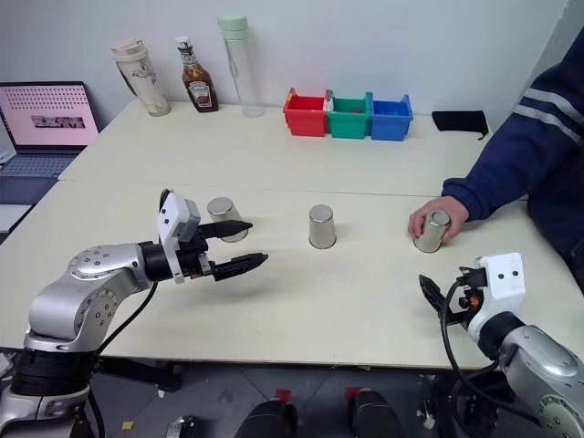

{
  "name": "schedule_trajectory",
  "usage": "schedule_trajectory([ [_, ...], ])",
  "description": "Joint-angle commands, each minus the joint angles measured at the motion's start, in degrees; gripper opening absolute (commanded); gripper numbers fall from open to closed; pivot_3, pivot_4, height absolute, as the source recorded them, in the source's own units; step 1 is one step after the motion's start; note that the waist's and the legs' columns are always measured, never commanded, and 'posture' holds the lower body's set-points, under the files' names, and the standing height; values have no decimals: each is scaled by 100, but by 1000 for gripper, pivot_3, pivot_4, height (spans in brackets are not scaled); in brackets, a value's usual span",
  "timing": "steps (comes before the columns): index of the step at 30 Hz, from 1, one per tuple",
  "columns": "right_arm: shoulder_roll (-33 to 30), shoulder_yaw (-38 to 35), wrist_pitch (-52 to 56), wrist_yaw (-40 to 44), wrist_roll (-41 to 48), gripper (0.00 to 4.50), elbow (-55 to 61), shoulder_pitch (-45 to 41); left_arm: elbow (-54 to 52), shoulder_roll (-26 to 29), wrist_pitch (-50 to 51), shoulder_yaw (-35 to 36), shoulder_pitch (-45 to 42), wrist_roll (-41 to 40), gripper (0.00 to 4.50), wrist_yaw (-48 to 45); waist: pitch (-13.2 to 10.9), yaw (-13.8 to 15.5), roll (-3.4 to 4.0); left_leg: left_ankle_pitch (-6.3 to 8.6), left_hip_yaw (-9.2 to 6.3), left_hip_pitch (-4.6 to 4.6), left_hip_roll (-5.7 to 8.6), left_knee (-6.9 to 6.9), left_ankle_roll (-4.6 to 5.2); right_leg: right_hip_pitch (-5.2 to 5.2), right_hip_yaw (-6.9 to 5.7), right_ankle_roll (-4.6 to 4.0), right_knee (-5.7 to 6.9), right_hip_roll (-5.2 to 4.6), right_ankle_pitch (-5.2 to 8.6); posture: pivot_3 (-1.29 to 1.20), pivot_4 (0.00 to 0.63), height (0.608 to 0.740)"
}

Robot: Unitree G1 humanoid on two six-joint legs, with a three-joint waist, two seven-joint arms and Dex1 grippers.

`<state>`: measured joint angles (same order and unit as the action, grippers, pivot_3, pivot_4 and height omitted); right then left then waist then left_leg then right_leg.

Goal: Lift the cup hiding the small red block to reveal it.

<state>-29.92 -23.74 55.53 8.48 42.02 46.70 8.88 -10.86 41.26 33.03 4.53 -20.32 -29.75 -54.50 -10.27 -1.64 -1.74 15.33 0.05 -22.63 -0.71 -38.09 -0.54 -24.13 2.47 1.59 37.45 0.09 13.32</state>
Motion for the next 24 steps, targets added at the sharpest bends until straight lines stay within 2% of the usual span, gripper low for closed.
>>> schedule_trajectory([
  [1,26,-97,-115,-19,36,4441,41,-62,-98,43,-99,49,-59,21,4500,-12,0,0,0,0,1,1,0,0,0,0,0,0,2,0,0,0,150,740],
  [19,144,-44,-147,-56,-4,4441,141,-38,-278,-48,-65,65,109,-41,4500,82,0,-1,0,-1,8,14,1,-4,-1,0,3,-2,24,0,1,0,150,740],
  [24,175,142,-276,-80,-174,4441,-206,-432,-386,13,-13,171,194,-51,4500,170,0,-6,-1,-1,9,14,0,-6,-1,0,4,-1,25,0,1,0,150,740],
])
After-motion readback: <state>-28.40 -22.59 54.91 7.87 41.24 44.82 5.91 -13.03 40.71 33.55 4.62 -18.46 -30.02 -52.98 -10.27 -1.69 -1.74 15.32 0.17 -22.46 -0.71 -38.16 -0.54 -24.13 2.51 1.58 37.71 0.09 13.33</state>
